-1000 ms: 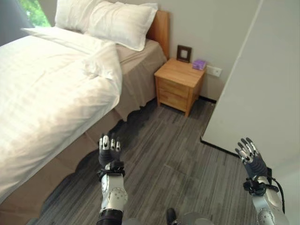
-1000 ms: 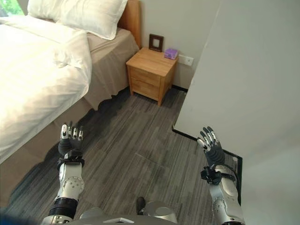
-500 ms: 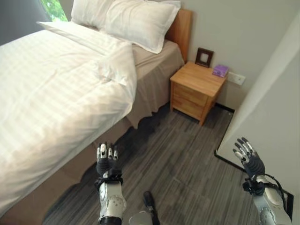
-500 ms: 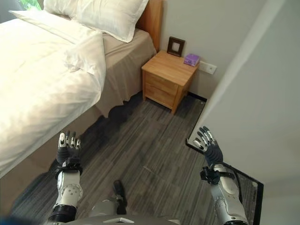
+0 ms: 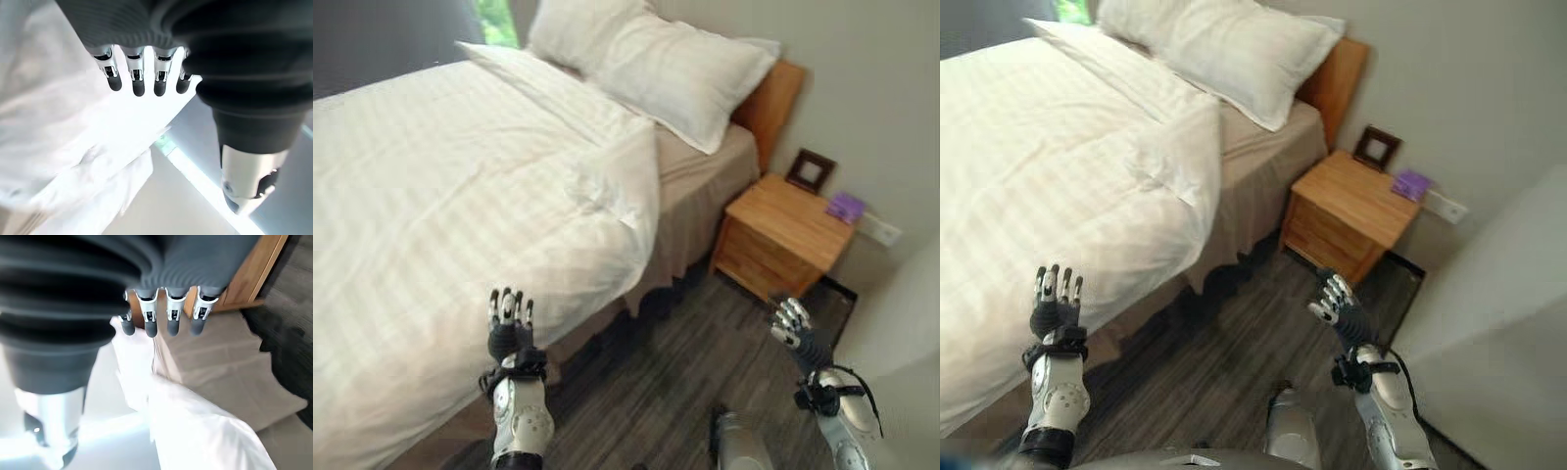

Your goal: Making the bed.

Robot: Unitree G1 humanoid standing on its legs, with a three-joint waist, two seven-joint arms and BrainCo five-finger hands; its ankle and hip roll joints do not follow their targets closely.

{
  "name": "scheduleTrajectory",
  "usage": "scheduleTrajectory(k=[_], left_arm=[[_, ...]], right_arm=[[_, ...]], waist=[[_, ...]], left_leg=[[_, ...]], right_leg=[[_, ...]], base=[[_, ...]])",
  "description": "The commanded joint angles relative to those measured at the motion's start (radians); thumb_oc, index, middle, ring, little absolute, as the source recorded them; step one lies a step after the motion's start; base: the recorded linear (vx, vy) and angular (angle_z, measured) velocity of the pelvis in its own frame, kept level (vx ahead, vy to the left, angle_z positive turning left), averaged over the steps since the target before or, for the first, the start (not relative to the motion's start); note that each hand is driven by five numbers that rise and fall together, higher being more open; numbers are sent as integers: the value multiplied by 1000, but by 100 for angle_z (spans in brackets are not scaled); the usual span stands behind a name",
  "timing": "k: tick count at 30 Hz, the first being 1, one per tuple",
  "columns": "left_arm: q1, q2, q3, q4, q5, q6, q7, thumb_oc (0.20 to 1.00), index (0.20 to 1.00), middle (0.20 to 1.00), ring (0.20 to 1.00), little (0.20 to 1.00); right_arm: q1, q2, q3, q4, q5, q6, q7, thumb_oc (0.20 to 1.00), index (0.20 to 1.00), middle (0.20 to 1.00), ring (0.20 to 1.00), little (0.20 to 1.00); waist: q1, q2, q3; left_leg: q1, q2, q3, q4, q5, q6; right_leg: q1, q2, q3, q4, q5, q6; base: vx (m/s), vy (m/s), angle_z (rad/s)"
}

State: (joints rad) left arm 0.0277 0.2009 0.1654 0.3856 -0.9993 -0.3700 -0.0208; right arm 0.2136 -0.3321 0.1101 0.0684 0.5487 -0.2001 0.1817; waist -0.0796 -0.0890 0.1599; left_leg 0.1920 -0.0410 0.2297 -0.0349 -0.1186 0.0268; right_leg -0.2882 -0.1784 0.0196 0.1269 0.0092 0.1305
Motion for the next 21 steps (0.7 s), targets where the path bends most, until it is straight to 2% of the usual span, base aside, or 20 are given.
scheduleTrajectory(k=[1, 4, 6, 8, 9, 10, 12, 13, 14, 15, 16, 17, 18, 19, 21], left_arm=[[-23, 35, -29, -52, 73, -36, -39, 1000, 1000, 1000, 1000, 1000], [-20, 43, -41, -55, 104, -41, -34, 1000, 1000, 1000, 1000, 1000], [-20, 44, -43, -58, 104, -41, -36, 1000, 1000, 1000, 1000, 1000], [-17, 45, -47, -73, 106, -39, -33, 1000, 1000, 1000, 1000, 1000], [-8, 38, -38, -76, 97, -35, -36, 1000, 1000, 1000, 1000, 1000], [2, 33, -34, -76, 94, -38, -35, 1000, 1000, 1000, 1000, 1000], [4, 22, -28, -92, 59, -36, -38, 1000, 1000, 1000, 1000, 1000], [3, 21, -27, -92, 59, -36, -38, 1000, 1000, 1000, 1000, 1000], [2, 13, -32, -114, 41, -30, -54, 1000, 1000, 1000, 1000, 1000], [3, 12, -40, -130, 39, -31, -49, 1000, 1000, 1000, 1000, 1000], [-4, 14, -46, -143, 32, -35, -46, 1000, 1000, 1000, 1000, 1000], [-13, 12, -52, -146, 31, -41, -49, 1000, 1000, 1000, 1000, 1000], [-22, 6, -50, -157, 26, -47, -55, 1000, 1000, 1000, 1000, 1000], [-23, 7, -50, -156, 26, -47, -55, 1000, 1000, 1000, 1000, 1000], [-49, 11, -50, -165, 26, -53, -61, 1000, 1000, 1000, 1000, 1000]], right_arm=[[-36, 1, -30, -37, 18, -40, 27, 1000, 1000, 1000, 1000, 1000], [-30, -1, -34, -50, 30, -40, 40, 1000, 1000, 1000, 1000, 1000], [-31, 0, -32, -54, 34, -38, 42, 1000, 1000, 1000, 1000, 1000], [-49, -9, -20, -50, 36, -39, 46, 1000, 1000, 1000, 1000, 1000], [-67, -11, -2, -49, 46, -39, 55, 1000, 1000, 1000, 1000, 1000], [-86, -21, 22, -31, 50, -36, 62, 1000, 1000, 1000, 1000, 1000], [-119, -56, 52, -42, 45, -40, 60, 1000, 1000, 1000, 1000, 1000], [-119, -57, 53, -41, 45, -40, 60, 1000, 1000, 1000, 1000, 1000], [-131, -73, 72, -51, 97, -39, 85, 1000, 1000, 1000, 1000, 1000], [-131, -80, 80, -52, 108, -39, 81, 1000, 1000, 1000, 1000, 1000], [-132, -88, 87, -54, 120, -36, 85, 1000, 1000, 1000, 1000, 1000], [-131, -91, 90, -49, 116, -33, 80, 1000, 1000, 1000, 1000, 1000], [-126, -98, 87, -49, 103, -25, 84, 1000, 1000, 1000, 1000, 1000], [-127, -98, 87, -49, 103, -25, 84, 1000, 1000, 1000, 1000, 1000], [-88, -118, 53, -76, 93, -23, 93, 1000, 1000, 1000, 1000, 1000]], waist=[[-37, -5, 19], [-55, -6, 11], [-55, -5, 9], [-46, -5, 4], [-37, 5, -15], [-32, 22, -20], [-23, 37, -10], [-27, 39, -11], [-11, 16, 5], [-1, 7, 18], [-2, 0, 28], [-4, 2, 31], [-1, 8, 35], [0, 6, 33], [-22, 21, 20]], left_leg=[[15, 144, -35, 14, 58, -73], [49, 176, -106, 3, 40, -101], [56, 191, -125, 4, 37, -112], [64, 225, -142, 13, 40, -135], [71, 276, -153, 27, 74, -162], [62, 317, -159, 58, 143, -178], [-12, 359, -188, 201, 282, -175], [-20, 362, -194, 208, 280, -177], [-119, 383, -181, 410, 348, -134], [-165, 384, -167, 474, 357, -118], [-181, 409, -122, 526, 361, -113], [-189, 416, -76, 533, 343, -116], [-203, 404, -49, 513, 331, -127], [-202, 402, -46, 508, 335, -126], [-246, 363, 72, 434, 291, -161]], right_leg=[[104, -36, 52, -114, 177, 73], [87, -52, 121, -149, 208, 103], [90, -60, 124, -142, 211, 105], [91, -66, 116, -122, 220, 110], [107, -43, 101, -98, 152, 104], [110, -11, 95, -70, 125, 91], [128, 39, 77, -45, 99, 44], [127, 41, 72, -44, 99, 43], [195, 67, 51, -68, 74, -15], [220, 74, 39, -74, 63, -39], [236, 81, 22, -72, 49, -60], [248, 87, 9, -73, 34, -74], [271, 92, 2, -79, 28, -76], [269, 91, 4, -81, 31, -76], [319, 92, -47, -106, 7, -80]], base=[[512, -230, 73], [353, -239, 82], [196, -209, 101], [226, -385, 87], [295, -555, 25], [277, -537, 7], [133, -348, 0], [158, -581, -23], [148, -583, -24], [199, -767, -12], [117, -458, 9], [158, -362, 18], [106, -174, 22], [176, -173, 22], [252, -179, 18]])
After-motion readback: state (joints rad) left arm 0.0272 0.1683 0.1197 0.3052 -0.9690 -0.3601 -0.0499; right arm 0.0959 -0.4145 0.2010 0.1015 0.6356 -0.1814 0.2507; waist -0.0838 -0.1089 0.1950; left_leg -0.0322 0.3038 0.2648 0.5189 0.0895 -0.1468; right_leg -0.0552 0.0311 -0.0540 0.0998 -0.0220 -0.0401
